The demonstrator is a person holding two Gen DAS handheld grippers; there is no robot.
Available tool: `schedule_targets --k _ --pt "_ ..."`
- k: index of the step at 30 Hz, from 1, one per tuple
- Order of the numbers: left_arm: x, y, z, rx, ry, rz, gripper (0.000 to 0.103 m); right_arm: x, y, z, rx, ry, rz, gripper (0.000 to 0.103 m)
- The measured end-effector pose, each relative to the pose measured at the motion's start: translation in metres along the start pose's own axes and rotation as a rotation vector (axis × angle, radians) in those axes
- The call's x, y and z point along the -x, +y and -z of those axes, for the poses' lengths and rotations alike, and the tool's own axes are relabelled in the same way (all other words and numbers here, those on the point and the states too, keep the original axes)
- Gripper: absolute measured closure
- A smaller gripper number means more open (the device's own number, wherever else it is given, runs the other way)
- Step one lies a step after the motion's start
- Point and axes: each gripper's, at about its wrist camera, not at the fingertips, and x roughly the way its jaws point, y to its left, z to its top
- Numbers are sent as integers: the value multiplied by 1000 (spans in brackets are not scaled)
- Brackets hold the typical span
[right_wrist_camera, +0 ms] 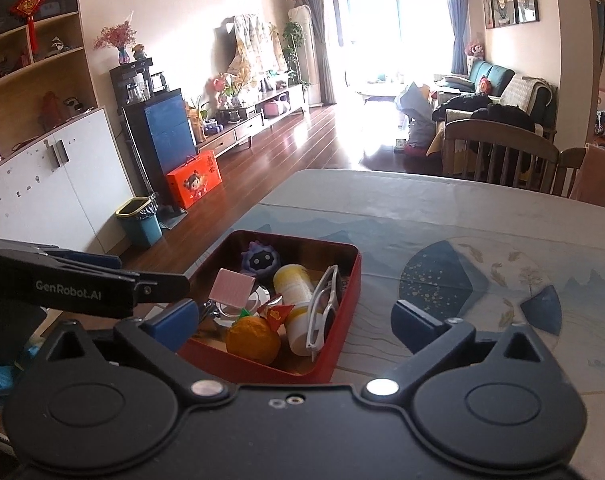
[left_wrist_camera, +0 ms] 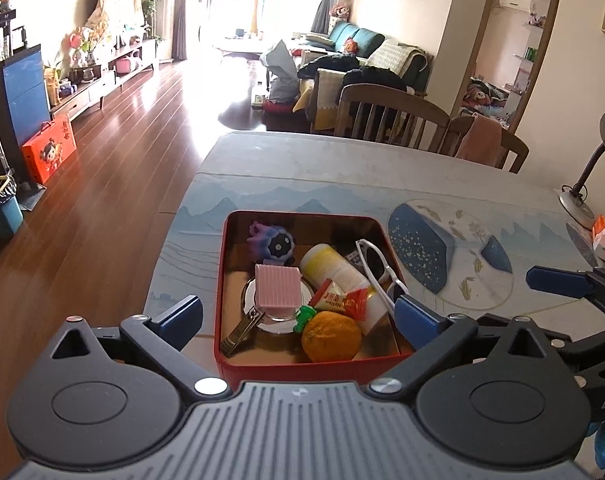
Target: Organize rigid objects
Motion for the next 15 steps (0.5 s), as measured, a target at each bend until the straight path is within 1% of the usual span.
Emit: schedule_targets --k 4,15 --pt "5 -3 4 8 -8 3 0 5 -3 3 -13 -3 3 0" --pt "10 -17 13 22 3 -42 0 16 -12 9 -23 1 8 0"
